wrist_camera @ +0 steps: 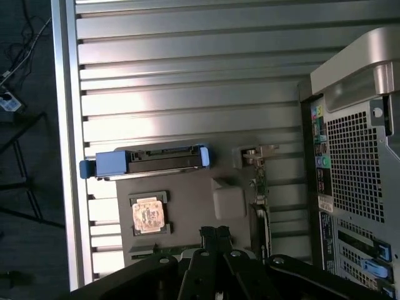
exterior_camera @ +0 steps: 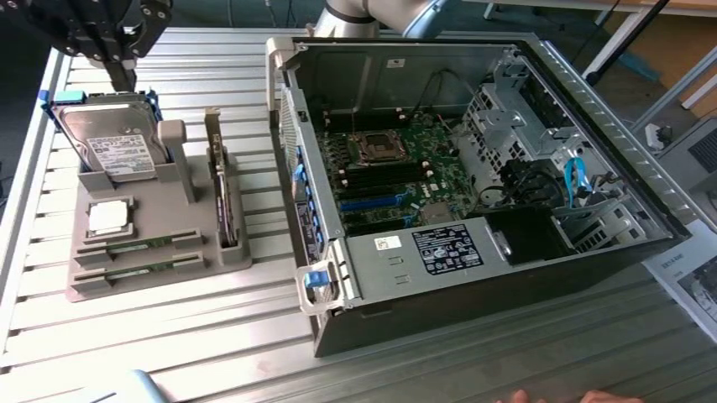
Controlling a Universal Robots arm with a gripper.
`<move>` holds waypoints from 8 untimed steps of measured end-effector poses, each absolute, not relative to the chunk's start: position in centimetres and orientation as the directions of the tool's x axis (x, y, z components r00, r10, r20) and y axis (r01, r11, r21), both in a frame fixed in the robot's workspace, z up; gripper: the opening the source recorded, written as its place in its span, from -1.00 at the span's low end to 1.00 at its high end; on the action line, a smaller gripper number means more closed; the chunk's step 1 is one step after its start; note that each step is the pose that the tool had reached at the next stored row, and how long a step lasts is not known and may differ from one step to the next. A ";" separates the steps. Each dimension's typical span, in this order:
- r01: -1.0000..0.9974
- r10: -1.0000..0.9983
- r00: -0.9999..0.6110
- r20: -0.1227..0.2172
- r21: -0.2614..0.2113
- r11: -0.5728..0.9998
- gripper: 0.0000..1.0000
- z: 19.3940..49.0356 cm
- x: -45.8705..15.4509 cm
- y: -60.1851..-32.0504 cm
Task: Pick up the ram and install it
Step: 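Reach for the ram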
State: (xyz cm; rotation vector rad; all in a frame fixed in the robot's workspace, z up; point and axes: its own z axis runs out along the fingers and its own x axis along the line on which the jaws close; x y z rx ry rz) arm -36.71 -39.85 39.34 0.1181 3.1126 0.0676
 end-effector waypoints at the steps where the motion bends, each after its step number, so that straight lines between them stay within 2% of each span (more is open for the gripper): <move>1: 0.075 0.076 -0.997 -0.024 0.044 0.996 -0.80 39.3 -37.1 -39.8; 8: 0.075 0.076 -0.997 -0.024 0.044 0.996 -0.80 39.3 -37.9 -39.8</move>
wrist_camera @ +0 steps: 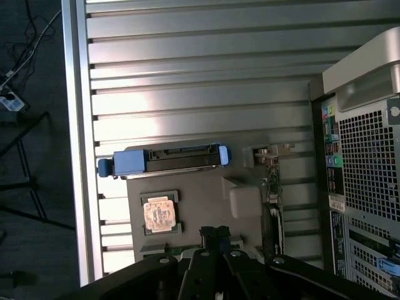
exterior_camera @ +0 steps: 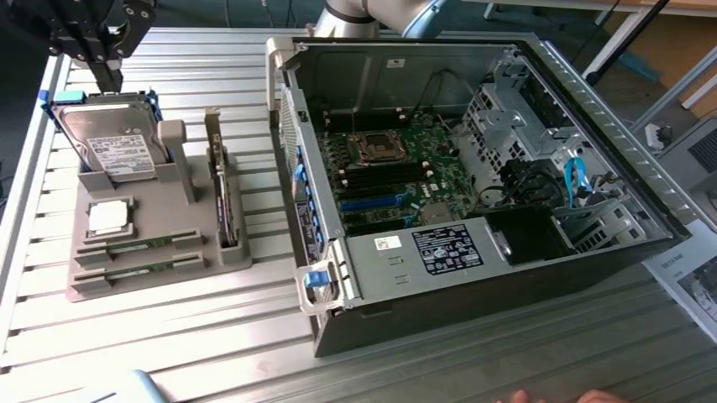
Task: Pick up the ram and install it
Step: 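Reach for the ram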
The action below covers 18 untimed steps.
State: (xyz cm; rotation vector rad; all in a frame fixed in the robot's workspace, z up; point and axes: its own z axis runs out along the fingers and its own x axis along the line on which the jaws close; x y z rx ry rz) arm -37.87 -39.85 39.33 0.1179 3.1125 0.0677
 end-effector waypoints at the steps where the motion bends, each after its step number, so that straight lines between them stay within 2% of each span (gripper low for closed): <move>1: 0.075 0.076 -0.997 -0.024 0.044 0.996 -0.80 39.3 -37.9 -39.8; 5: 0.075 0.076 -0.997 -0.024 0.044 0.996 -0.80 39.3 -37.9 -39.8; 11: 0.076 0.076 -0.997 -0.003 0.043 0.996 -0.80 39.3 -37.5 -39.8; 18: 0.076 0.076 -0.997 -0.003 0.043 0.996 -0.80 39.3 -37.5 -40.0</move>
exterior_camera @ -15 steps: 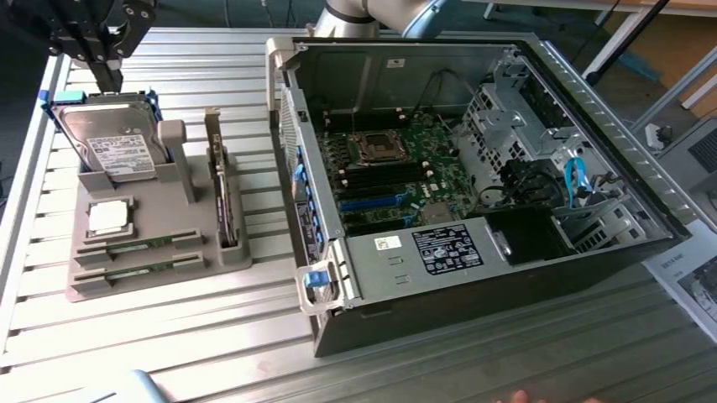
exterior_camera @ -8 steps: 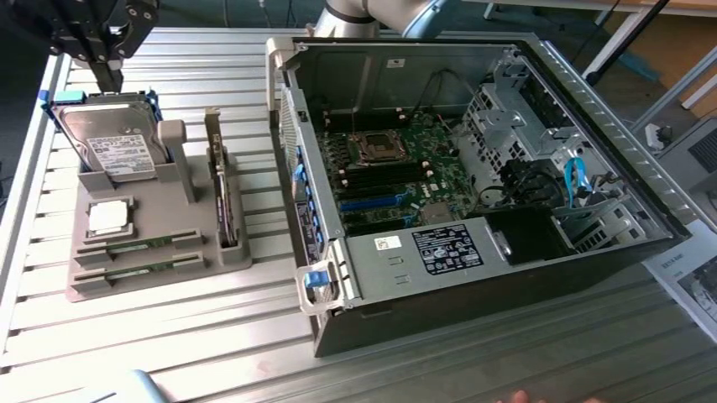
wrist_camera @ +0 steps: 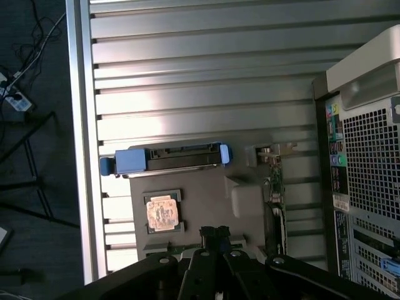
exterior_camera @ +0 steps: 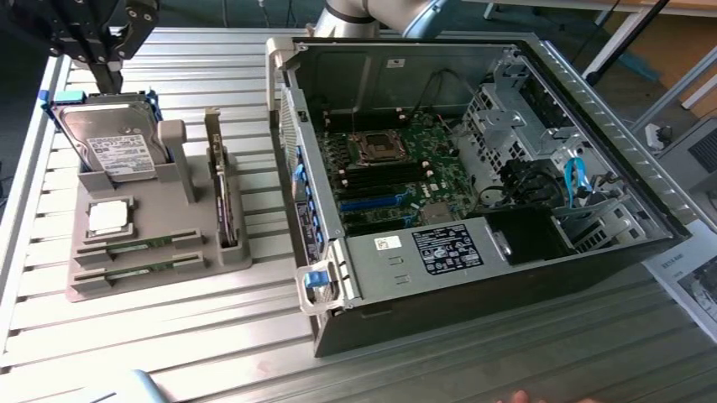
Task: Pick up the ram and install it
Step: 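Reach for the ram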
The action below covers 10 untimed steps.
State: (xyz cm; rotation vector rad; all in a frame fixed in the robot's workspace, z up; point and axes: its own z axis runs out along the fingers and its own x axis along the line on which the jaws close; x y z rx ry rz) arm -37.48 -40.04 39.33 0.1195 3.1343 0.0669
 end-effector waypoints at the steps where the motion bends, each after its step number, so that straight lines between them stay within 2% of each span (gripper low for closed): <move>1: 0.076 0.076 -0.997 -0.003 0.043 0.996 -0.80 39.3 -37.6 -40.3; 10: 0.075 0.075 -0.997 -0.003 0.043 0.996 -0.80 39.3 -38.2 -41.5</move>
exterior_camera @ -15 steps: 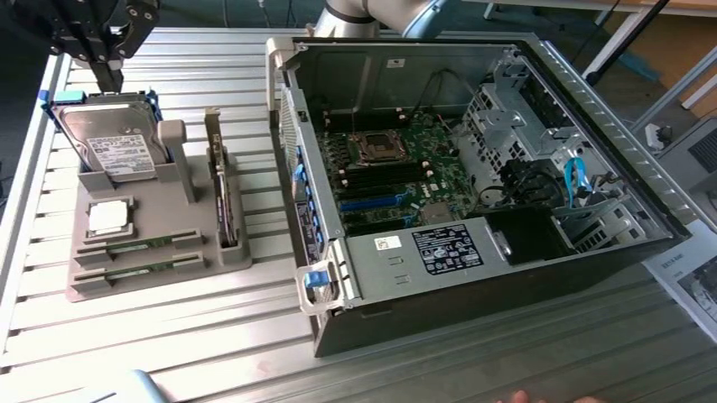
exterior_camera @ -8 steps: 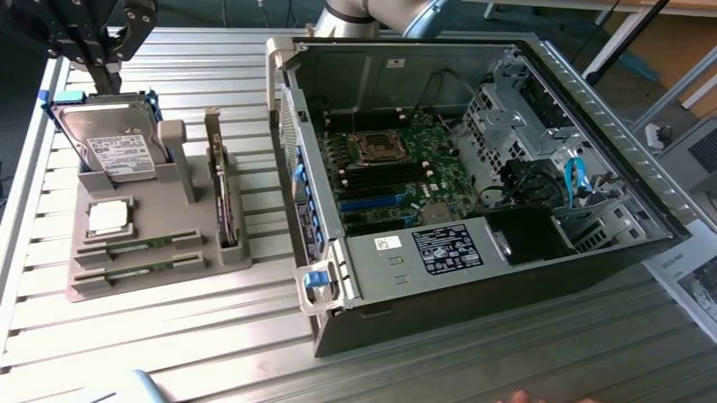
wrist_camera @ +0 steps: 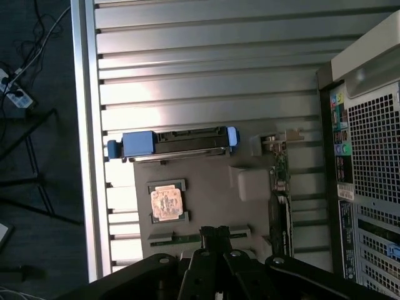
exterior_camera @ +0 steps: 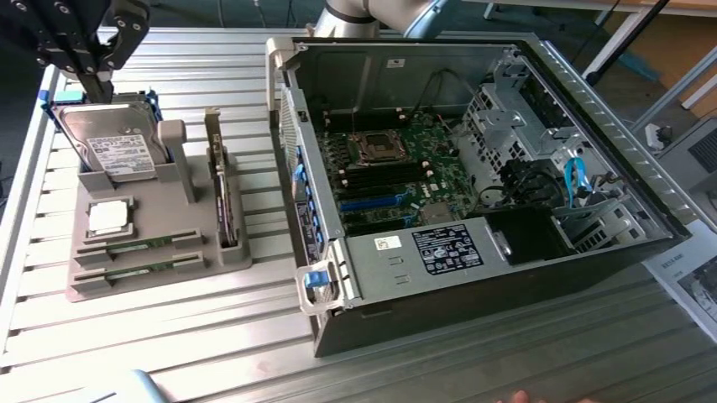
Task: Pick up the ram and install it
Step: 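Reach for the ram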
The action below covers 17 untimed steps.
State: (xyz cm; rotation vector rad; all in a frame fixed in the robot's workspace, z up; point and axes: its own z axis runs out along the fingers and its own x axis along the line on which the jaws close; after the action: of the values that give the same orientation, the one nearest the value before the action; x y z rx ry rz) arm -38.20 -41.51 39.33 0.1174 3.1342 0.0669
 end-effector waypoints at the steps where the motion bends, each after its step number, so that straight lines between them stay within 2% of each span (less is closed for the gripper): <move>1: 0.075 0.075 -0.997 -0.003 0.043 0.996 -0.80 39.3 -38.2 -41.6; 10: 0.075 0.075 -0.997 -0.003 0.043 0.996 -0.80 39.3 -38.2 -41.8; 17: 0.075 0.075 -0.997 -0.003 0.043 0.996 -0.80 39.3 -38.2 -43.5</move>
State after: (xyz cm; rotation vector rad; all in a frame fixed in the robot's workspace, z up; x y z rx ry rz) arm -38.20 -43.51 39.33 0.1175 3.1342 0.0668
